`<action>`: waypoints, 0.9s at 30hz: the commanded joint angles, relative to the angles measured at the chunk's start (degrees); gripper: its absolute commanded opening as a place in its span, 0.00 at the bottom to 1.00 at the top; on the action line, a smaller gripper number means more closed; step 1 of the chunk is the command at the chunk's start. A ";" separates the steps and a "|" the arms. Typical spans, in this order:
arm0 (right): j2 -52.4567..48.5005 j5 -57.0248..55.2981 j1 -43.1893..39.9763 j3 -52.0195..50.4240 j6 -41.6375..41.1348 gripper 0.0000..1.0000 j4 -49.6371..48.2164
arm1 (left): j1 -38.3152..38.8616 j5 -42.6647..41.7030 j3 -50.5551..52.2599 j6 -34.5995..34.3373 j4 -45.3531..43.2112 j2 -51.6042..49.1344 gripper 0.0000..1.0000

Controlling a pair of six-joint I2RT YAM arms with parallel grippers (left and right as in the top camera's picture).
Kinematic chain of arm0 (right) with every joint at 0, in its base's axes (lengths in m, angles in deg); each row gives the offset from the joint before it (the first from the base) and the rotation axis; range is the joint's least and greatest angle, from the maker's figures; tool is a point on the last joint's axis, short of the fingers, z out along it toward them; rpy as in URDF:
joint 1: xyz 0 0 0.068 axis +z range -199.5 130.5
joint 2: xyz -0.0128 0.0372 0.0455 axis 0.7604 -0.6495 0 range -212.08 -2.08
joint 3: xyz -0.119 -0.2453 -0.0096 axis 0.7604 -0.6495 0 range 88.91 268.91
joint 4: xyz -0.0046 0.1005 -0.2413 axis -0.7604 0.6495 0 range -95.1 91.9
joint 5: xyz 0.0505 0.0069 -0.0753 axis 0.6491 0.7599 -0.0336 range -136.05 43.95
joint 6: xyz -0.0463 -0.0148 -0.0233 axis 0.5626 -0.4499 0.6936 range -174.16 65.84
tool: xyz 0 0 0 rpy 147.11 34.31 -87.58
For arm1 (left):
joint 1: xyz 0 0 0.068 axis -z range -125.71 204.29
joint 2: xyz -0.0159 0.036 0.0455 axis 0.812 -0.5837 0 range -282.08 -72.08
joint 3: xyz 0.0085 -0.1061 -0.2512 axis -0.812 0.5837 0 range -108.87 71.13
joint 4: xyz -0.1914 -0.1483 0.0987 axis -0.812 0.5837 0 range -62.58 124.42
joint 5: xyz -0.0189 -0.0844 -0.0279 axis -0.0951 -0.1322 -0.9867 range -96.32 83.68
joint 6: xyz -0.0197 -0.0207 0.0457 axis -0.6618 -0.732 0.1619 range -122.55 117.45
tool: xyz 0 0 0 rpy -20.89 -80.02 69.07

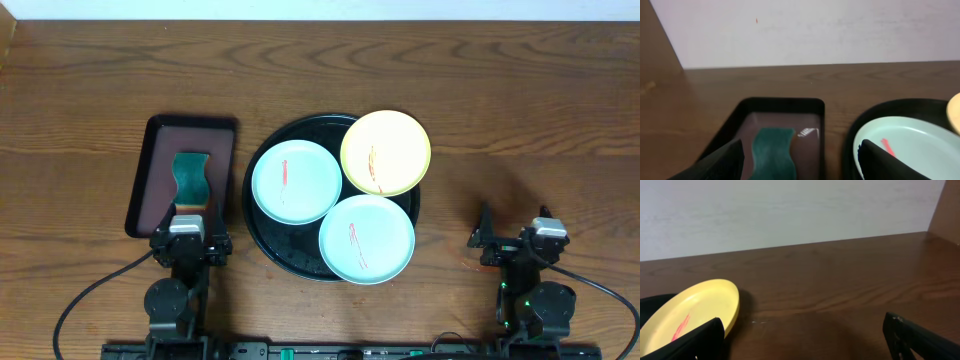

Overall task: Clean dirty plates on tray and stack at the side
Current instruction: 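Move left gripper to the sponge and right gripper to the plates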

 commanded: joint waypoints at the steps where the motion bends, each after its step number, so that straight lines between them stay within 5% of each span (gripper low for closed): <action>1: -0.11 -1.68 0.57 -0.20 -2.08 0.99 -0.63 | 0.22 0.92 -2.95 -8.31 1.64 -2.49 0.73; 5: -0.11 0.00 0.57 0.90 -6.05 0.99 -1.27 | 0.22 0.85 -7.43 -14.16 2.93 -8.48 0.74; 13: -3.08 1.75 0.52 11.30 -5.81 0.99 4.31 | 0.22 0.24 -26.16 -14.53 8.22 -29.75 0.73; 27: -34.91 1.81 0.52 40.65 -5.77 0.99 21.68 | 0.22 0.50 -57.29 -13.16 32.09 -54.27 0.74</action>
